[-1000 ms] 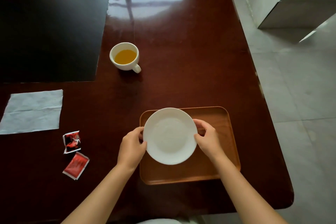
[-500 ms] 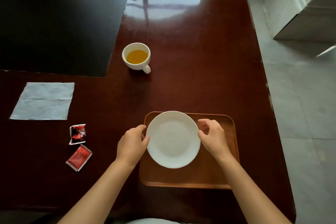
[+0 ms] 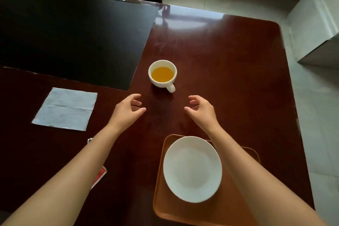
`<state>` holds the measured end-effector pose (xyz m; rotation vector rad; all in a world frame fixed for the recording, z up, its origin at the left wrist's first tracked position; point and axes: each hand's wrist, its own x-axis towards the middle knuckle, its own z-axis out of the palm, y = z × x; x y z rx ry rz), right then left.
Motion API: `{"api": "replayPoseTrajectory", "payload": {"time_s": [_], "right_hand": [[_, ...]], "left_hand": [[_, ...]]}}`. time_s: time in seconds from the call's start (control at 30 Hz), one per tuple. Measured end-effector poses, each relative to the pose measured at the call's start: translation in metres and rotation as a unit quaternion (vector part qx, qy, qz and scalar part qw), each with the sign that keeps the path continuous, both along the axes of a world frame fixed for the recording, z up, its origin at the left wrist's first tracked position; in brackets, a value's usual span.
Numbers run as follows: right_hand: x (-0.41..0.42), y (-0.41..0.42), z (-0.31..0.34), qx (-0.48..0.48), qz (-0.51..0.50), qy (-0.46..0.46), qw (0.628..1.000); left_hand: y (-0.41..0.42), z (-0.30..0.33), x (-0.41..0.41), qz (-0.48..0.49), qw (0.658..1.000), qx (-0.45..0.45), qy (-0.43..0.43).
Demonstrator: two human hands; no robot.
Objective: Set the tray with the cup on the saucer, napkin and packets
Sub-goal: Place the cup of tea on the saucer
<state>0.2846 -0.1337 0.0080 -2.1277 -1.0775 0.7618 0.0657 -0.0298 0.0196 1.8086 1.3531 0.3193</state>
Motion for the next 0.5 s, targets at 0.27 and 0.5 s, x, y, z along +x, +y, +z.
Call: {"api": "replayPoseTrajectory", "payload": {"time_s": [0.27, 0.5], "right_hand": [[0.001, 0.079, -0.015, -0.002, -0.015, 0.023, 1.0], [-0.002, 0.11, -0.034, -0.003, 0.001, 0.079, 0.997]], "left_hand": [[0.086, -0.015, 0.019, -0.06, 0.998, -0.025, 0.02], [0.126, -0.038, 0.052, -0.153, 0.983, -0.097, -0.026]]}}
